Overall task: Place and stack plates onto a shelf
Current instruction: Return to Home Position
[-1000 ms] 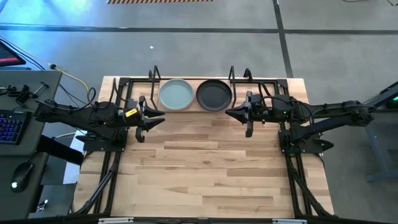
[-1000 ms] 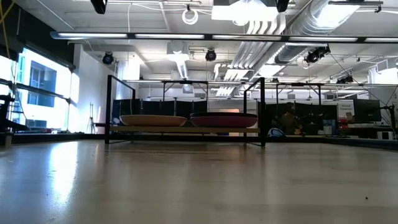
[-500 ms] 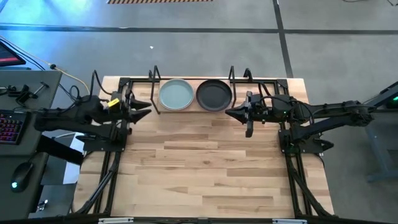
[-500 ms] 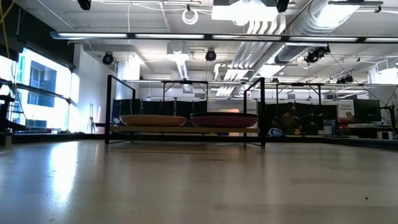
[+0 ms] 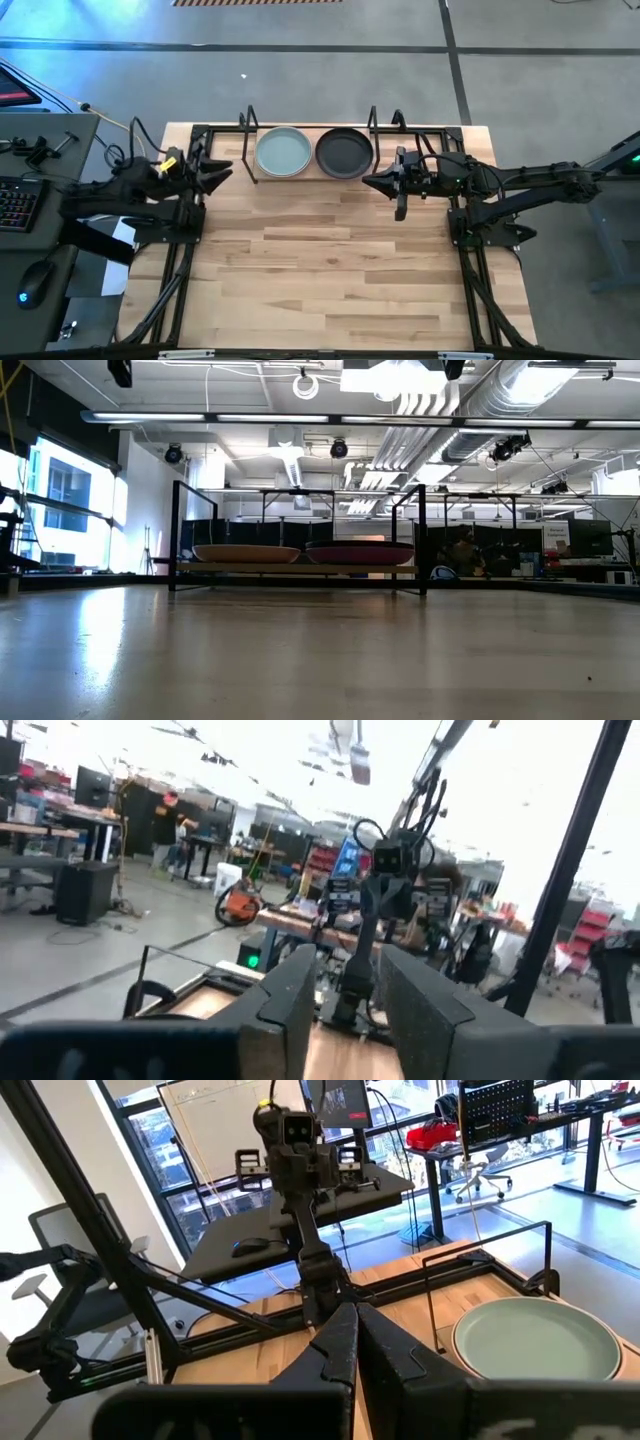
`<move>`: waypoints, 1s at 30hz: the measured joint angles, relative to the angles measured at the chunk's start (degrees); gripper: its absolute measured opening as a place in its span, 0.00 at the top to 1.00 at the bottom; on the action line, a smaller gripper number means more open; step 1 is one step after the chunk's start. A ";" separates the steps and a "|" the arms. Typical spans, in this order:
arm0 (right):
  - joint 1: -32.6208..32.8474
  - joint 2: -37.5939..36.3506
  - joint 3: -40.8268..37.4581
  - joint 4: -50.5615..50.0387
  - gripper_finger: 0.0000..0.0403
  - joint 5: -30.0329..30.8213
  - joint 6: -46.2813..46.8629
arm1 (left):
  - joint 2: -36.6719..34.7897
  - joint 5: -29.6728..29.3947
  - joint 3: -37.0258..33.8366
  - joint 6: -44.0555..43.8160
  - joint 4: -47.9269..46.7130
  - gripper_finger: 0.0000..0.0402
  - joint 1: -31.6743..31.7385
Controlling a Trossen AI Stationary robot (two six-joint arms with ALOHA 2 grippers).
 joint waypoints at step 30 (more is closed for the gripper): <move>-0.01 -0.02 0.00 -2.32 1.00 0.02 0.00 | -16.05 -1.33 -22.46 -6.01 5.84 1.00 0.00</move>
